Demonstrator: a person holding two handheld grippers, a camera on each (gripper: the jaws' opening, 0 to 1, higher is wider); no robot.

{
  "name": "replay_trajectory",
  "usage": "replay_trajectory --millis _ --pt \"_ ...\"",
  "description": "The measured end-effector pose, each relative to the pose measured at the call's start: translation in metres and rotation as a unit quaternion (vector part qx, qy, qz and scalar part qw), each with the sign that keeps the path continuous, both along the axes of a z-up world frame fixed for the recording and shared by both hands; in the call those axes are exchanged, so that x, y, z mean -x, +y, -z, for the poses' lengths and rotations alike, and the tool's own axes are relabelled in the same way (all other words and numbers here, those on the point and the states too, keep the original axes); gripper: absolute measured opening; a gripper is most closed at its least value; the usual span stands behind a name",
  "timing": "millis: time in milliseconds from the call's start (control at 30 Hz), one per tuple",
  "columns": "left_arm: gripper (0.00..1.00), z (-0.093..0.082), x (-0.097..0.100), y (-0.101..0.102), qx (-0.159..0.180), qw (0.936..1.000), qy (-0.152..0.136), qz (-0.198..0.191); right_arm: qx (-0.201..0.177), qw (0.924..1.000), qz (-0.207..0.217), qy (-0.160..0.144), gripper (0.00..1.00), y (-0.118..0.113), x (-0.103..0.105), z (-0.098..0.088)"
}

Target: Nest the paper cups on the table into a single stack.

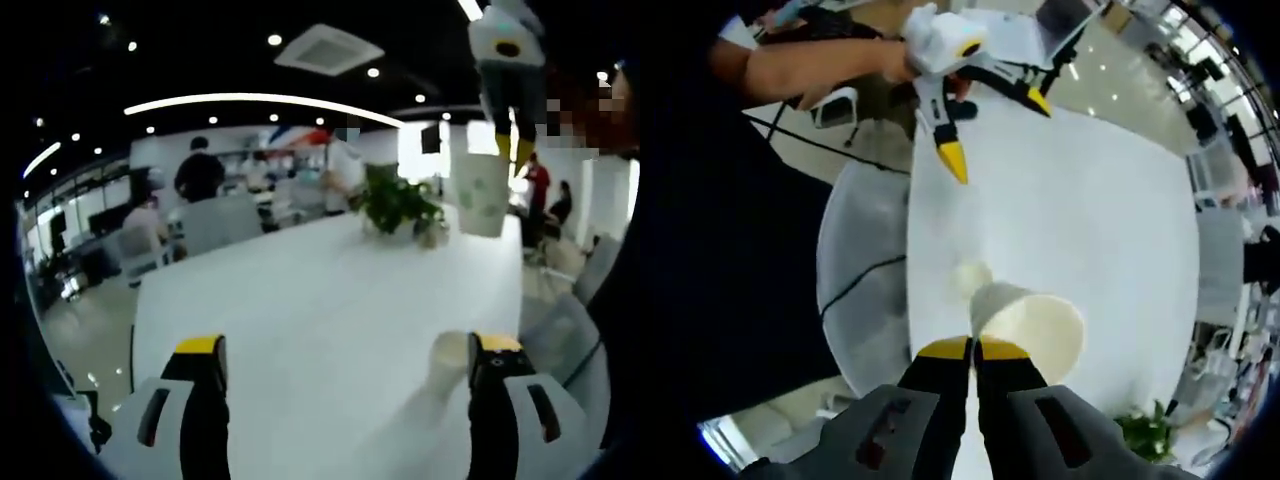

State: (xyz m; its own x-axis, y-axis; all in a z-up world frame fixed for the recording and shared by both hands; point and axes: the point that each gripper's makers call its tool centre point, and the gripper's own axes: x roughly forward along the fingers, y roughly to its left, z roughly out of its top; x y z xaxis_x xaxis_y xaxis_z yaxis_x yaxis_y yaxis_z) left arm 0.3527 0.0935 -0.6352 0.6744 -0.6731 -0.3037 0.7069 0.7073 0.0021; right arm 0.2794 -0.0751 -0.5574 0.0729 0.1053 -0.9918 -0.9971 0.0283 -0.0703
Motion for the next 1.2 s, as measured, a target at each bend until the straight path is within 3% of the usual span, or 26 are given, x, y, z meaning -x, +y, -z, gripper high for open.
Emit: replay_trajectory --millis 300,1200 --pt "0.98 0.012 0.0 0.006 0.004 0.9998 0.021 -0.004 -0.003 1.0 0.005 0.002 0.0 0.003 0.001 0.011" --pt "0.98 0.031 0.009 -0.003 -0.016 0.9993 0.028 0.019 0.004 0.9994 0.032 0.01 0.0 0.002 0.005 0.048"
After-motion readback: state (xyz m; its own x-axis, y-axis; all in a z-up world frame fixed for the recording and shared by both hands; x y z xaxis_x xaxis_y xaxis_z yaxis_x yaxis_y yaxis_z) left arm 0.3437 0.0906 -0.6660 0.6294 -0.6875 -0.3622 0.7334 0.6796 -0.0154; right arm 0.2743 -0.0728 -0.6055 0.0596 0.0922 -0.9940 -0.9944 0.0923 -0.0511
